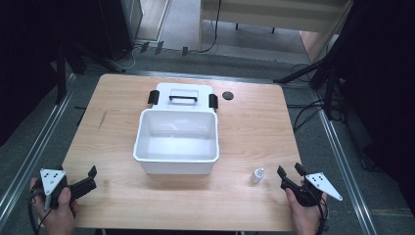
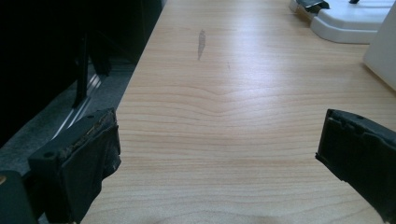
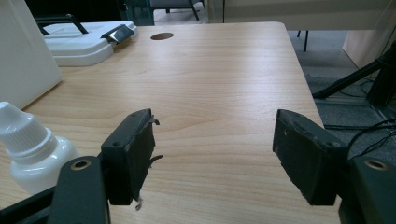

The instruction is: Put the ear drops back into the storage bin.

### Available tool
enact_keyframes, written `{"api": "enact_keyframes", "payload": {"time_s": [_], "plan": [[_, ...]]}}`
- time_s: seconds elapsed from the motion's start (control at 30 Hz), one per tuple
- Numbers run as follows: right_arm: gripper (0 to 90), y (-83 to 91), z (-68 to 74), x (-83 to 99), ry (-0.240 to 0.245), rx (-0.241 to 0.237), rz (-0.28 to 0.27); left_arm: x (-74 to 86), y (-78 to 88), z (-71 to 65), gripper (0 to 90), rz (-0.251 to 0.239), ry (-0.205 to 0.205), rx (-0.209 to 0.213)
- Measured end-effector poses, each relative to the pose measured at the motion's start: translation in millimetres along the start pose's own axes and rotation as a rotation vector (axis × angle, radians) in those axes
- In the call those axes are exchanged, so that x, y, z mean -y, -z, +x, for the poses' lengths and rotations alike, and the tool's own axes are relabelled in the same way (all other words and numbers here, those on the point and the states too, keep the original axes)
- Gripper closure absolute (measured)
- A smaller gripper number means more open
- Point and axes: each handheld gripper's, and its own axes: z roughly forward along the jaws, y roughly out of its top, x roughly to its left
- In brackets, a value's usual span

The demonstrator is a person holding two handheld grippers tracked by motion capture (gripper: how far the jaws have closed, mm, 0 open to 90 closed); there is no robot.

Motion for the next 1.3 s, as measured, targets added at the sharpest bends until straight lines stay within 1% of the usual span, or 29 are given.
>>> {"api": "enact_keyframes", "payload": {"time_s": [0.07, 0.13, 0.2, 0.3, 0.37, 0.4, 0.5, 0.53, 0.57, 0.6, 0.63, 0.7, 0.77, 0.83, 0.93, 1.0, 1.03, 1.07, 1.13, 1.17, 1.2, 1.3], "plan": [[29.8, 0.2, 0.2, 0.0, -0.002, 0.0, 0.005, 0.0, 0.1, -0.8, 0.0, 0.0, -0.008, -0.004], [29.5, -0.2, 0.9, -0.2, 0.002, 0.003, 0.016, 0.1, 0.1, -1.1, 0.0, -0.001, -0.008, -0.005], [28.9, -0.6, 0.7, -0.3, -0.001, -0.004, 0.025, 0.0, 0.0, -0.6, 0.0, -0.001, -0.005, -0.003], [29.5, 0.3, -1.0, -1.7, -0.021, -0.004, 0.041, 0.1, 0.2, -0.1, 0.0, -0.004, -0.001, -0.002], [30.3, 2.2, -1.9, -3.3, -0.032, -0.006, 0.046, 0.3, 0.9, -0.9, 0.0, -0.006, -0.007, -0.007], [30.4, 2.6, -2.3, -3.7, -0.029, -0.004, 0.05, 0.5, 1.3, -2.3, 0.0, -0.01, -0.02, -0.019], [30.7, 4.2, -3.6, -5.7, -0.007, 0.004, 0.073, 1.0, 1.3, -7.9, 0.0, -0.019, -0.059, -0.057], [30.7, 4.5, -3.7, -6.5, -0.006, 0.004, 0.078, 1.2, 1.8, -9.5, 0.0, -0.02, -0.074, -0.06], [30.7, 5.4, -3.9, -8.4, 0.0, 0.004, 0.085, 1.3, 1.7, -10.2, 0.0, -0.022, -0.076, -0.063], [31.0, 6.1, -3.6, -9.7, 0.004, 0.006, 0.091, 1.1, 1.6, -9.4, 0.0, -0.016, -0.075, -0.06], [31.0, 7.2, -3.2, -12.6, 0.018, 0.006, 0.103, 1.1, 1.2, -8.7, 0.0, -0.019, -0.069, -0.056], [31.0, 8.3, -1.9, -16.9, 0.026, 0.007, 0.122, 0.7, 0.8, -7.2, 0.0, -0.021, -0.059, -0.057], [31.1, 9.7, -1.2, -23.1, 0.047, 0.005, 0.138, 0.6, 0.4, -6.7, 0.0, -0.025, -0.05, -0.063], [31.4, 11.6, 0.1, -30.3, 0.057, 0.008, 0.156, 0.8, 0.8, -6.3, 0.0, -0.031, -0.051, -0.059], [31.5, 13.7, 0.8, -40.7, 0.069, 0.011, 0.184, 1.0, 1.7, -5.5, 0.0, -0.04, -0.057, -0.035], [31.5, 14.5, 1.4, -46.6, 0.079, 0.008, 0.202, 1.2, 2.1, -5.5, 0.0, -0.044, -0.06, -0.031], [31.5, 14.6, 2.1, -50.6, 0.092, 0.008, 0.221, 1.2, 2.0, -5.9, 0.0, -0.045, -0.062, -0.031], [31.6, 14.8, 2.5, -53.1, 0.102, 0.005, 0.228, 1.0, 1.9, -6.2, 0.0, -0.04, -0.073, -0.024], [31.4, 15.3, 5.0, -59.6, 0.119, 0.003, 0.25, 0.3, 0.1, -6.4, 0.0, -0.027, -0.071, -0.018], [31.4, 15.6, 6.8, -63.6, 0.134, -0.001, 0.262, 0.1, -0.2, -5.8, 0.0, -0.022, -0.068, -0.015], [31.4, 15.7, 8.1, -65.8, 0.14, -0.007, 0.266, -0.2, -0.8, -4.8, 0.0, -0.021, -0.057, -0.01], [31.2, 13.5, 13.1, -73.7, 0.174, -0.02, 0.312, -1.2, -2.3, -1.9, 0.0, -0.001, -0.028, -0.007]]}}
